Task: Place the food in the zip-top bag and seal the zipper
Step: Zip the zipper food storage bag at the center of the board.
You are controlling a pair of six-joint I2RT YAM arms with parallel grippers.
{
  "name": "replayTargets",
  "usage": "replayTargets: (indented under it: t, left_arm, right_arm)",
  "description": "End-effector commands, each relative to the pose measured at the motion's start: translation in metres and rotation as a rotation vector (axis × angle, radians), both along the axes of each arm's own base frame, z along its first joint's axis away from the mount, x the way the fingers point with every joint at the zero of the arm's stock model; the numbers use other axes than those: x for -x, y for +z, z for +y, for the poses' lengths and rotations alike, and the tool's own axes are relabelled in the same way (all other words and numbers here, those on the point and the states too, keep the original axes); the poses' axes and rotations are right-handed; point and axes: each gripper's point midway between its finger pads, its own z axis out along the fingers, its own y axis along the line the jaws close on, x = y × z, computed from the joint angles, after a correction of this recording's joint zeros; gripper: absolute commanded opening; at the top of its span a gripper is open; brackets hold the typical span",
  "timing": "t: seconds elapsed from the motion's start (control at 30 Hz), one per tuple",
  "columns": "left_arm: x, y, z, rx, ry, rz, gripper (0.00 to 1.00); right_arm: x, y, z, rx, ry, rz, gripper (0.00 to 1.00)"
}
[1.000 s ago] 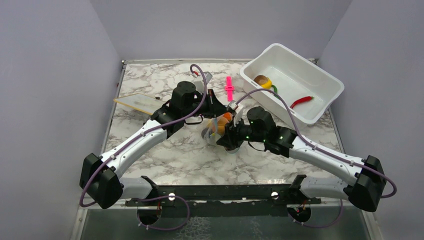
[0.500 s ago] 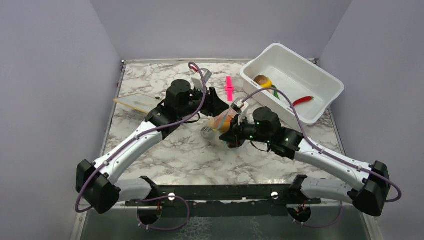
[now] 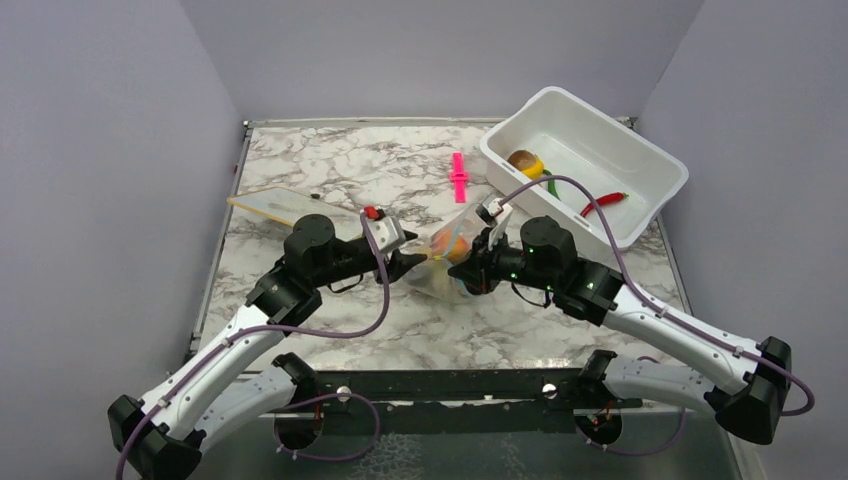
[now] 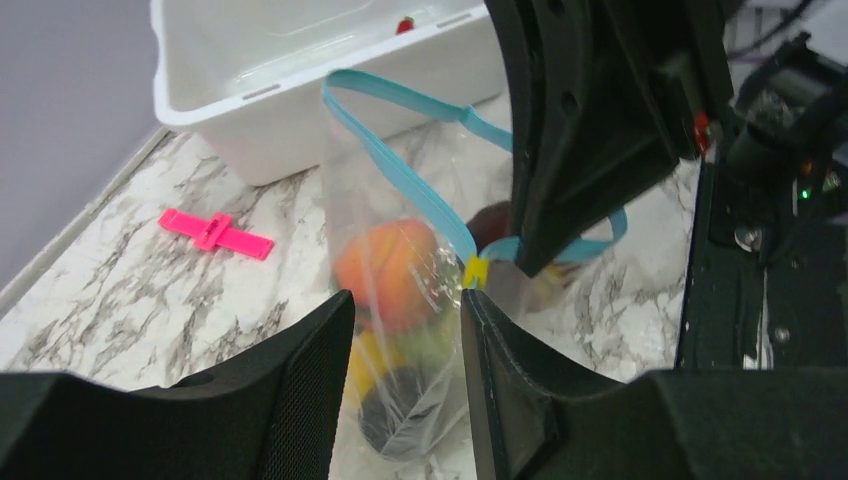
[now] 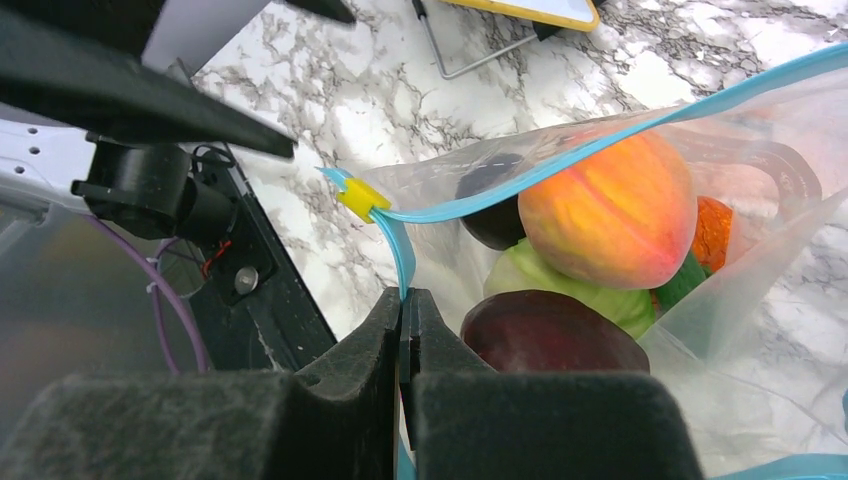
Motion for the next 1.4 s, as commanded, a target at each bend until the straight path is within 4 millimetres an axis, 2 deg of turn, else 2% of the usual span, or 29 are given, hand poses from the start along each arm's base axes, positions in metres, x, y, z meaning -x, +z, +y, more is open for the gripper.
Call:
replayTargets:
  t: [0.0, 0.13, 0.3, 0.7, 0.8, 1.0, 1.07, 1.17, 1.2, 1.3, 1.37]
  left_arm:
    - [0.026, -0.021, -0.003, -0.066, -0.187, -0.137, 0.46]
    - [0.039, -0.042, -0.005, -0.084, -0.261, -0.117, 0.46]
    - [0.036, -0.055, -0.006, -0.108, -0.262, -0.122, 0.46]
    - [0.022, -0.050, -0.015, -0.054, -0.229, -0.132, 0.46]
    - [0.021, -0.049, -0.017, -0.047, -0.231, -0.135, 0.43]
    - [0.022, -0.050, -0.022, -0.031, -0.259, -0.134, 0.34]
    - [0.024, -0.052, -0.023, -0.029, -0.274, -0.136, 0.25]
    - [0.025, -0.052, -0.022, -0.028, -0.275, -0.142, 0.03]
    - [0.026, -0.051, -0.021, -0.027, -0.275, -0.145, 0.00]
    - [0.029, -0.051, -0.020, -0.022, -0.277, -0.151, 0.00]
    - [0.032, -0.050, -0.019, -0.016, -0.285, -0.154, 0.00]
  right_arm:
    - [-0.001, 0.012, -0.005, -0.007, -0.014, -0.047, 0.01]
    - [0.002, 0.012, -0.003, -0.022, 0.004, -0.045, 0.01]
    - [0.006, 0.012, -0.001, -0.027, 0.030, -0.045, 0.01]
    - [0.014, 0.012, 0.005, -0.035, 0.095, -0.044, 0.01]
    - [0.015, 0.012, 0.007, -0.041, 0.108, -0.044, 0.01]
    - [0.019, 0.013, 0.010, -0.059, 0.135, -0.041, 0.01]
    - [0.019, 0.012, 0.011, -0.056, 0.137, -0.038, 0.01]
    - [0.019, 0.011, 0.009, -0.046, 0.134, -0.046, 0.01]
    - [0.018, 0.012, 0.007, -0.041, 0.130, -0.056, 0.05]
    - [0.015, 0.018, 0.001, -0.017, 0.112, -0.091, 0.20]
    - [0.016, 0.033, 0.000, -0.016, 0.134, -0.128, 0.27]
